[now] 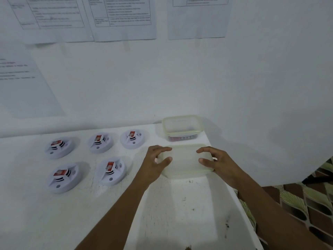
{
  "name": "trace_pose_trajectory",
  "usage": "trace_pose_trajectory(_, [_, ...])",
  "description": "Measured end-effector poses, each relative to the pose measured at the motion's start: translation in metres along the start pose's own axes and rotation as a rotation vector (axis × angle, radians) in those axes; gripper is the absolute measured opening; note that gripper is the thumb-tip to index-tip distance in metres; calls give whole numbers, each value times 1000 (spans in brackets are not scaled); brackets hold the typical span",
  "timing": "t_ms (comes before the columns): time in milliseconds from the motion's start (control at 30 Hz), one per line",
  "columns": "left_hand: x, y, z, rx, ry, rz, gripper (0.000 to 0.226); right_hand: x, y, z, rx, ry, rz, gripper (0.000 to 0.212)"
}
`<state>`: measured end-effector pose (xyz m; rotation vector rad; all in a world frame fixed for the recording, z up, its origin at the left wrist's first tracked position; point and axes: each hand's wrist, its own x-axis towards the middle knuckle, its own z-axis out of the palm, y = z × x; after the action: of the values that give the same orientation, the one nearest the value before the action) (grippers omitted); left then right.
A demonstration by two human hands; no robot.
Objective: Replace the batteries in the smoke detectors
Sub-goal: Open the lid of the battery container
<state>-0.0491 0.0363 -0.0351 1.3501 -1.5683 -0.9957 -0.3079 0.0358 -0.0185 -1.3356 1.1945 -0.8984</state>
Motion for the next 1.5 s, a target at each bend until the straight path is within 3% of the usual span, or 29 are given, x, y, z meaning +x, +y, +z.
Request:
trace_pose_trajectory(133, [7,1,-5,35,-111,55,26,3,2,-2,39,-38,12,39])
trace_pose_trajectory(300, [13,2,-9,90,-137,76,25,6,1,-4,55,-77,27,22])
trace_pose_trajectory(467, [4,7,-8,135,-134,73,31,18,-9,-7,-113,17,-48,4])
trace_pose_trajectory(667, [-25,19,13,287,7,77,35,12,-2,5,-93,193,-93,21])
trace_pose_trajectory(767, [-35,26,27,324,-18,71,32,-4,12,16,-31,267,-54,32])
trace_pose_trajectory(900, [-22,34,33,174,-13,-19,30,-23,14,23,124,283,-24,28])
trace_pose_trajectory(1200, [5,36,44,-103,-120,-176,24,-24,-4,21,176,174,43,18])
trace_pose_trajectory(1300, [7,35,44,-137,-150,-180,24,-24,-2,21,121,200,16,15])
trace_pose_trajectory(1500, [8,31,38,-134,-136,-111,21,-10,-10,12,56,91,1,24])
